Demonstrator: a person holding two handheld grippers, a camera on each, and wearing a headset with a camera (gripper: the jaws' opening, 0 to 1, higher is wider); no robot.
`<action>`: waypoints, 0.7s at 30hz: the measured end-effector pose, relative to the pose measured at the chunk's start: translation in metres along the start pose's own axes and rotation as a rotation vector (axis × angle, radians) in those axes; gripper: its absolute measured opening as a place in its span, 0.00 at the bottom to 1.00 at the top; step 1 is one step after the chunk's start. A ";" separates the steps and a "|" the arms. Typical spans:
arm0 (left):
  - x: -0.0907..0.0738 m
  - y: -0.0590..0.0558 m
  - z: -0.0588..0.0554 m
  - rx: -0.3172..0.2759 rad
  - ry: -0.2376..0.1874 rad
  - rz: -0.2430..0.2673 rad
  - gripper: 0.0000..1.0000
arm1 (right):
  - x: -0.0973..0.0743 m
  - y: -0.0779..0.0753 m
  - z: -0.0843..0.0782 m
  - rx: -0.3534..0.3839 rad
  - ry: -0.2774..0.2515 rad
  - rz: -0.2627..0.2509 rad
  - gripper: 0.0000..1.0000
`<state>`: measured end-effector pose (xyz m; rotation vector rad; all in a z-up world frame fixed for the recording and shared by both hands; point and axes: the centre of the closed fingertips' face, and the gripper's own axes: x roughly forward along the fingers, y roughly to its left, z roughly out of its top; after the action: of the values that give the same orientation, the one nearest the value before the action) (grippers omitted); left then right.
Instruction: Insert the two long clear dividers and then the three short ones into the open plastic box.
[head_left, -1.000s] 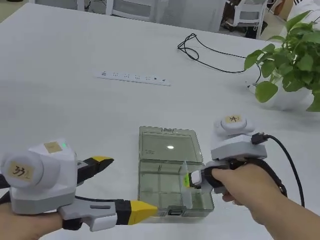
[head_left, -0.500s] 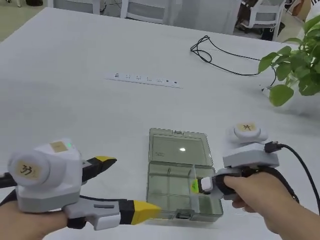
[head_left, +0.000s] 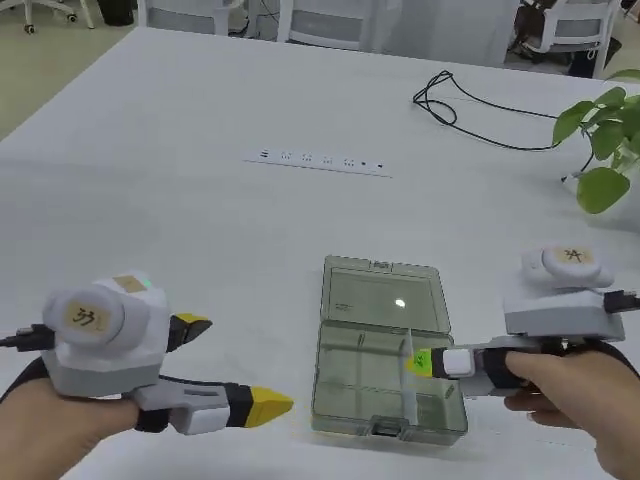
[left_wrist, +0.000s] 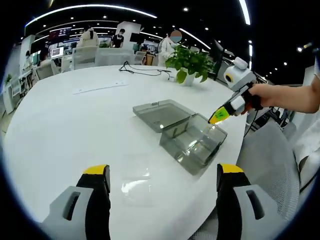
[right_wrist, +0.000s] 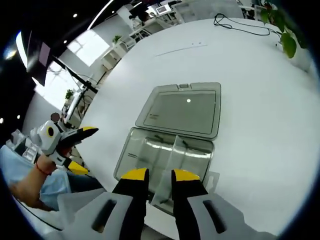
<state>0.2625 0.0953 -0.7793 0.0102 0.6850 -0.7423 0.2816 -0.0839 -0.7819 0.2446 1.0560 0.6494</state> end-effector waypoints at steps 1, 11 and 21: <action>0.000 0.004 -0.005 0.004 0.034 0.015 0.87 | -0.002 0.001 0.005 -0.025 -0.030 0.008 0.21; 0.015 0.028 -0.039 0.020 0.235 0.094 0.66 | -0.036 0.008 0.022 -0.383 -0.173 0.106 0.47; 0.024 0.034 -0.051 0.018 0.320 0.132 0.58 | -0.060 -0.009 0.008 -0.562 -0.197 0.155 0.77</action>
<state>0.2670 0.1180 -0.8408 0.1930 0.9726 -0.6247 0.2726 -0.1259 -0.7387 -0.1002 0.6364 1.0118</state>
